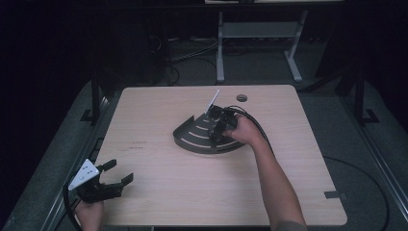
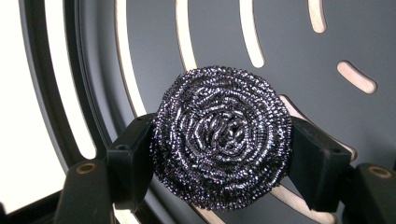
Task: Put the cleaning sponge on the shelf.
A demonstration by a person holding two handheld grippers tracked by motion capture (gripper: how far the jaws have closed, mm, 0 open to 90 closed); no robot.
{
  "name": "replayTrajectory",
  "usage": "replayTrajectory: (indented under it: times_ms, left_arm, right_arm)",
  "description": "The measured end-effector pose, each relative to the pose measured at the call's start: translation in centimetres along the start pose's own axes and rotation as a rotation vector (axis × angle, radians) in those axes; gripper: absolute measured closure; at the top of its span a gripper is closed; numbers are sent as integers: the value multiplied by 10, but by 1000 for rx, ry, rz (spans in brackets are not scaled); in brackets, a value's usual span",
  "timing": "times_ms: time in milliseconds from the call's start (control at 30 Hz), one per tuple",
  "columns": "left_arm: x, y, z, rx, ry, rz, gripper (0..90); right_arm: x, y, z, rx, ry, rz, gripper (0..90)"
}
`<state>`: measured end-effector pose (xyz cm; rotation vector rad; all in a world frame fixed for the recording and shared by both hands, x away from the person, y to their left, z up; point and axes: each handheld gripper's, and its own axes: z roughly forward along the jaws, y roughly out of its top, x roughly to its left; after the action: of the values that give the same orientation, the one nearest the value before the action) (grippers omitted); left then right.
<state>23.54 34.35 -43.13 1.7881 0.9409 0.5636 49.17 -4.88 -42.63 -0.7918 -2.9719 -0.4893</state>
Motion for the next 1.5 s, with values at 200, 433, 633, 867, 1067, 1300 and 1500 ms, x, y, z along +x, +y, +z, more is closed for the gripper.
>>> replayTrajectory:
  times_ms: [200,433,633,867,1067,1300,1500]
  left_arm:
    - [1,0,-1,-3,1,-3,137]
    - [0,0,0,1,-2,1,137]
    - [0,0,0,1,-2,0,137]
    - [-1,0,1,3,-1,-1,137]
    - [-1,0,1,0,-3,-1,137]
    - [-2,0,2,5,-4,4,137]
    - [-2,0,2,6,-4,2,137]
  right_arm:
    - [-1,-1,1,-3,0,8,297]
    - [-4,-4,6,-18,7,25,296]
    - [-6,-9,7,-15,1,37,293]
    - [-5,-8,8,-14,-9,33,282]
    - [-3,-7,7,-8,-24,28,275]
    - [-1,-7,6,-9,-29,22,267]
    - [-1,-8,6,-2,-32,27,247]
